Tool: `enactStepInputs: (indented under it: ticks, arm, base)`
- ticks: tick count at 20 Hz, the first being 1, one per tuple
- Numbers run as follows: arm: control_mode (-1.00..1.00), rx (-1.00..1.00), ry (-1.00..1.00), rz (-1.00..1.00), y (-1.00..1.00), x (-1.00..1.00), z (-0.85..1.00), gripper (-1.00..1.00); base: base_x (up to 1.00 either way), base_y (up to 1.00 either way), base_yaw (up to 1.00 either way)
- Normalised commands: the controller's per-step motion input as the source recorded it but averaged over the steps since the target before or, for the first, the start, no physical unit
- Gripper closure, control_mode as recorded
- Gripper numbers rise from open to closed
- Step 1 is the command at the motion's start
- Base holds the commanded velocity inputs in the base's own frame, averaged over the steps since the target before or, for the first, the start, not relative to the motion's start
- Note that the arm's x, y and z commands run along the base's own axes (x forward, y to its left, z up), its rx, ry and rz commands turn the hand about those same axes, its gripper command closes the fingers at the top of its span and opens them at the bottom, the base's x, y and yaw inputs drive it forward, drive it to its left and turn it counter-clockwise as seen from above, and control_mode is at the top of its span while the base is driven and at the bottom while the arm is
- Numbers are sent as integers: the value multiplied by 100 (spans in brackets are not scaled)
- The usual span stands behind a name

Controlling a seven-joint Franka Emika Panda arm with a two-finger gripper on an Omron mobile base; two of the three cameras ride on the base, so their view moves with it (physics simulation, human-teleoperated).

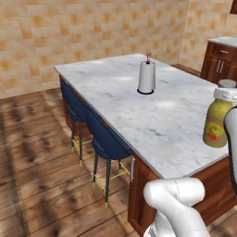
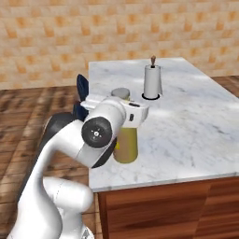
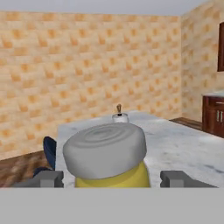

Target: Move the drinks to the dining counter.

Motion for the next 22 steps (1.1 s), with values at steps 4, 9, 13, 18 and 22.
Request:
enactStepInputs:
  ticks: [4,9,13,18,22]
  arm:
    - [-100,0,0,23,0,49,-8,100]
    - [-100,0,0,11,1,50,-9,100]
    - [-100,0,1,4,4,40,-19,100]
    - [-100,4,0,4,2,31,-24,100]
    - [-100,5,0,4,0,27,-19,100]
  base:
    - [0,0,0]
    - [0,0,0]
    - [0,0,0]
    - [0,0,0]
    - [0,0,0]
